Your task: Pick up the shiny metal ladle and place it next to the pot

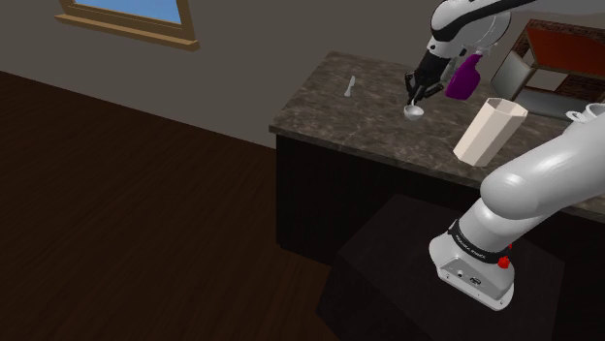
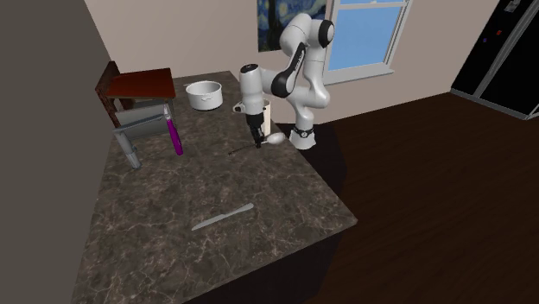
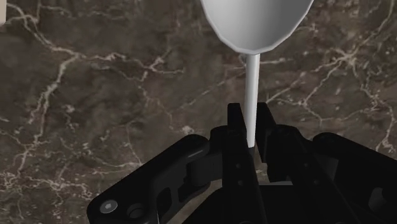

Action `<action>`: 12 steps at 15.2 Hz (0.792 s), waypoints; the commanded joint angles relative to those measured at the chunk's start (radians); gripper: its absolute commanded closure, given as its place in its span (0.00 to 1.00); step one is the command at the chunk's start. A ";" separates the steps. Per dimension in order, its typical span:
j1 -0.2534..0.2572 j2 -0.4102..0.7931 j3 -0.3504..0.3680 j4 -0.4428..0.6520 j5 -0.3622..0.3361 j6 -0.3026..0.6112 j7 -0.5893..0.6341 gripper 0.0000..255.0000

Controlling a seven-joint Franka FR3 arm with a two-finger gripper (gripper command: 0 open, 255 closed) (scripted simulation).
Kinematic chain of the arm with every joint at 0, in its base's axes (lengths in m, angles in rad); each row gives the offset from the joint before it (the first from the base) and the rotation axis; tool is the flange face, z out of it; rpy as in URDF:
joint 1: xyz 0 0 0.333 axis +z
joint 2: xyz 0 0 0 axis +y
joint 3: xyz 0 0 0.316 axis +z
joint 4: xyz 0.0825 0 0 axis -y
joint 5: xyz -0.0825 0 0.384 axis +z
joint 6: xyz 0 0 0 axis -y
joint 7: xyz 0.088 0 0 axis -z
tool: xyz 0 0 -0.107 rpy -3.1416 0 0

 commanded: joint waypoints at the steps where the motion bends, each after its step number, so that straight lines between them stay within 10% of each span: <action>1: -0.001 -0.012 0.002 0.018 -0.004 -0.030 0.005 1.00; 12: -0.003 -0.056 0.014 0.130 -0.015 -0.183 0.027 1.00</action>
